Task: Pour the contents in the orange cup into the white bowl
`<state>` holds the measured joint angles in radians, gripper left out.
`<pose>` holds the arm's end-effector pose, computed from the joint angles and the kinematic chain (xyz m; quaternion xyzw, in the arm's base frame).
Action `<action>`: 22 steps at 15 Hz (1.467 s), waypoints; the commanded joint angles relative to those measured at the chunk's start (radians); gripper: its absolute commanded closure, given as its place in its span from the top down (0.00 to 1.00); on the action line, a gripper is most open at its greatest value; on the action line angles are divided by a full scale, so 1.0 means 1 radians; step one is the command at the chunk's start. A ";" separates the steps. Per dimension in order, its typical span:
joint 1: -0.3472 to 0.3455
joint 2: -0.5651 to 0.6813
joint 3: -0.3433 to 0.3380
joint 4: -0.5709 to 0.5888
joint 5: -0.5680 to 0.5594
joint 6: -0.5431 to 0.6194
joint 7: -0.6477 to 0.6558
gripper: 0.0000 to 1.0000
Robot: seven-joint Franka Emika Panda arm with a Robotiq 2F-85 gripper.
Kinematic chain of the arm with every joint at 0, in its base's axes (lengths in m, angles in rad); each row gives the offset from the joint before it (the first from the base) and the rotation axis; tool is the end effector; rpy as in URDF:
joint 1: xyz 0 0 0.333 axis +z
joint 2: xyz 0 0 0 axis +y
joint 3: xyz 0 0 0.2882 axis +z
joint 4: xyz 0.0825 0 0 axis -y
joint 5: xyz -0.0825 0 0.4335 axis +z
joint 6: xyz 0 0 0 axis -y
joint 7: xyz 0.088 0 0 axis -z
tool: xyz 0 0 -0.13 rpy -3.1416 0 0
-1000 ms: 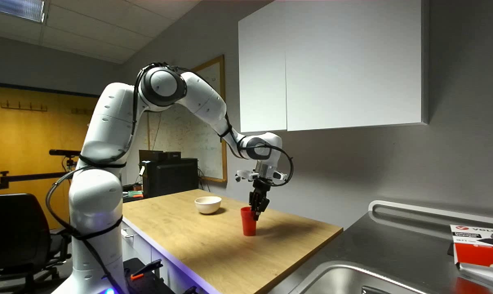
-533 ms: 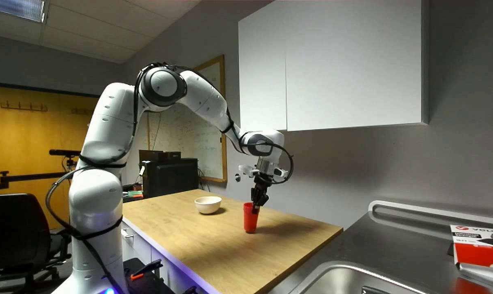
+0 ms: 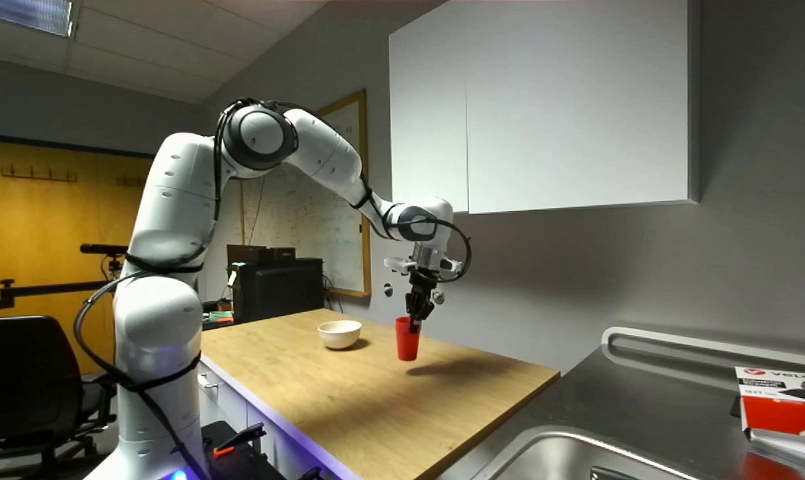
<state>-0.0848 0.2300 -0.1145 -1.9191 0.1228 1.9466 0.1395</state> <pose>0.6047 -0.1105 0.2831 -0.9748 0.1951 0.0986 0.0444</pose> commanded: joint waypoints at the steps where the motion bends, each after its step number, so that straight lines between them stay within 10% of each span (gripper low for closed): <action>1: 0.068 -0.094 0.038 -0.017 -0.090 -0.018 0.099 0.03; 22: 0.468 -0.008 0.327 0.070 -0.766 -0.237 0.610 0.03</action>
<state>0.3446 0.1756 0.1858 -1.9095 -0.5583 1.7805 0.7075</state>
